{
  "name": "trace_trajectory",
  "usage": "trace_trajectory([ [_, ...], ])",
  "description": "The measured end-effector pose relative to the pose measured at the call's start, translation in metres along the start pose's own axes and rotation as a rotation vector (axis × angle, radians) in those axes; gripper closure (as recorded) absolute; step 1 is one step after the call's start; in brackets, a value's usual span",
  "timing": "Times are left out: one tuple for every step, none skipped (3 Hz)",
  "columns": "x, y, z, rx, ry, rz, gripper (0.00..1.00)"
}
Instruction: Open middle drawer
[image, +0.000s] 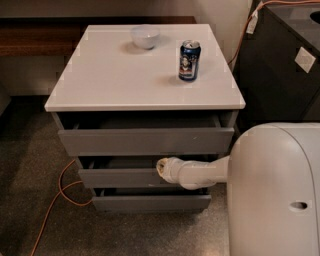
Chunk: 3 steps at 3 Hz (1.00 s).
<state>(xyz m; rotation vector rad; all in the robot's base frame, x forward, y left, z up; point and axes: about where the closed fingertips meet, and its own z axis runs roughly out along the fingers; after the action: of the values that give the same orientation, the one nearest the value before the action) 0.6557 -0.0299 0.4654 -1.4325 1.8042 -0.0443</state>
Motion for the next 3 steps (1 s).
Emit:
trace_trajectory([
  [0.0000, 0.0000, 0.0000, 0.000, 0.000, 0.000, 1.00],
  [0.0000, 0.0000, 0.0000, 0.000, 0.000, 0.000, 0.76],
  [0.0000, 0.0001, 0.0000, 0.000, 0.000, 0.000, 0.47],
])
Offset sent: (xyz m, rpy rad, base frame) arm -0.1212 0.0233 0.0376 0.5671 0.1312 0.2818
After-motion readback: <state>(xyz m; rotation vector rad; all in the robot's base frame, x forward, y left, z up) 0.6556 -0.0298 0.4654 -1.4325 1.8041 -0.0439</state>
